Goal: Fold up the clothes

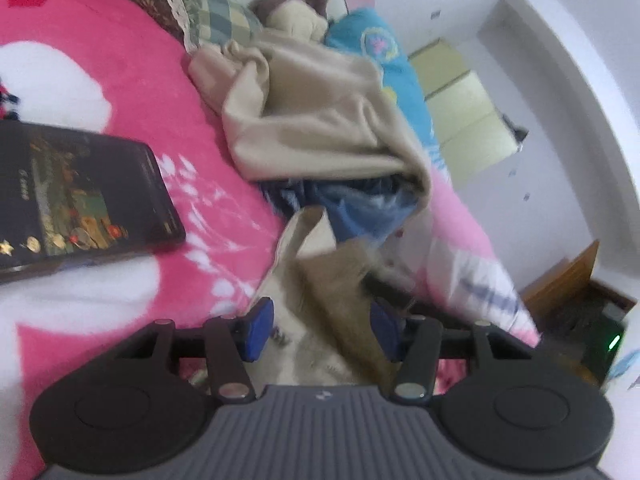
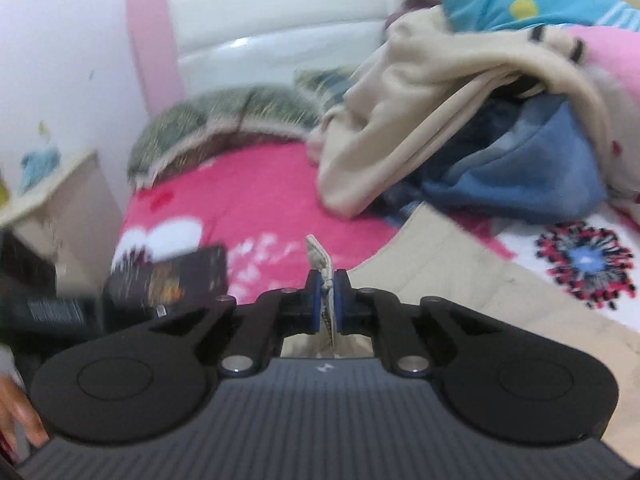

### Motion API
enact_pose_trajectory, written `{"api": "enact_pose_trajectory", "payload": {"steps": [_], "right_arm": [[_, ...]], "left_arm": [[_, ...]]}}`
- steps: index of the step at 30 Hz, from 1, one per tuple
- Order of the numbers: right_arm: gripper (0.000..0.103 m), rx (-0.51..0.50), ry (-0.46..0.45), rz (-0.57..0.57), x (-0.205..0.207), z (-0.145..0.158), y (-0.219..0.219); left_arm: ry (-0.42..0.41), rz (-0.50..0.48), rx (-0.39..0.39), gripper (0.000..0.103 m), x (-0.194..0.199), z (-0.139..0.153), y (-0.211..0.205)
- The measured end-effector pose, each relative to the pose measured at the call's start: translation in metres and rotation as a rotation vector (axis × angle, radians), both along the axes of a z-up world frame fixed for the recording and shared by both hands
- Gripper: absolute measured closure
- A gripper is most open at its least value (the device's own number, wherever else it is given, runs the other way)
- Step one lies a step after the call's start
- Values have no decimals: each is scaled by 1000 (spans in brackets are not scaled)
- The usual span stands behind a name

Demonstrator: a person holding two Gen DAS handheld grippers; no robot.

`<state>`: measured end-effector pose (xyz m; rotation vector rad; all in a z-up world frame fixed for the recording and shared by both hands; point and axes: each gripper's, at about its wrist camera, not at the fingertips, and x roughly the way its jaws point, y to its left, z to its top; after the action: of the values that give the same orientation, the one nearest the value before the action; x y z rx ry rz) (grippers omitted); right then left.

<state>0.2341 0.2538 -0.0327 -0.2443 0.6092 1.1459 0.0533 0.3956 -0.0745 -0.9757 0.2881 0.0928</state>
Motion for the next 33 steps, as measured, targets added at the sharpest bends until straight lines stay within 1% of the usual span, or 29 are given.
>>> {"api": "enact_pose_trajectory", "payload": {"steps": [2,4,5,6,7,9,10,11,12,14,15,17,19,21,23,24,25,26,28,29,31,33], "right_arm": [[98,-47,-2,52,-9,-13,6],[97,-114,-49,100,-22,-25,13],[93,-146,-84,124,-30,-29,16],[92,-160,-96,141,-33,-29,17],[89,-165,-85,155,-33,-25,16],[75,-176,-63,181,-32,-19,14],[58,-174,-45,197,-31,-15,9],[47,-167,-23,215,-30,-10,2],[46,-161,-2,229,-28,-4,-7],[46,-143,46,225,-18,8,-23],[46,-124,55,191,-9,14,-29],[46,-89,74,80,18,27,-25],[46,-72,106,-36,49,32,-10],[46,-76,143,-125,79,30,16],[49,-94,167,-139,98,24,42],[49,-104,180,-148,104,21,51],[59,-113,196,-164,108,18,56],[75,-123,213,-180,112,15,62],[86,-126,247,-217,114,9,62],[88,-124,249,-237,113,6,60],[90,-115,257,-259,114,-3,57],[90,-126,268,-253,117,-17,64]], "left_arm": [[-32,15,5,47,-4,3,2],[-59,19,15,45,-5,6,2],[-61,13,22,45,-2,8,0],[-66,4,25,45,1,9,-2],[-72,-17,18,45,6,9,-4],[-73,-53,-27,45,15,6,-5],[-69,-61,-43,45,18,4,-6],[-56,-65,-49,45,20,3,-6],[-42,-70,-54,45,22,1,-6],[-18,-78,-59,45,25,-2,-6],[-6,-81,-58,45,26,-3,-7],[22,-73,-39,45,27,-3,-9],[50,-66,-17,45,29,-3,-12],[80,-60,42,45,31,0,-19],[100,-61,101,45,33,3,-26],[105,-63,116,45,32,3,-27],[109,-65,130,45,32,3,-28],[108,-67,128,45,31,2,-28],[105,-70,125,46,31,1,-27],[106,-70,124,46,31,1,-27],[107,-70,120,47,31,1,-26],[111,-69,132,47,31,2,-27]]}}
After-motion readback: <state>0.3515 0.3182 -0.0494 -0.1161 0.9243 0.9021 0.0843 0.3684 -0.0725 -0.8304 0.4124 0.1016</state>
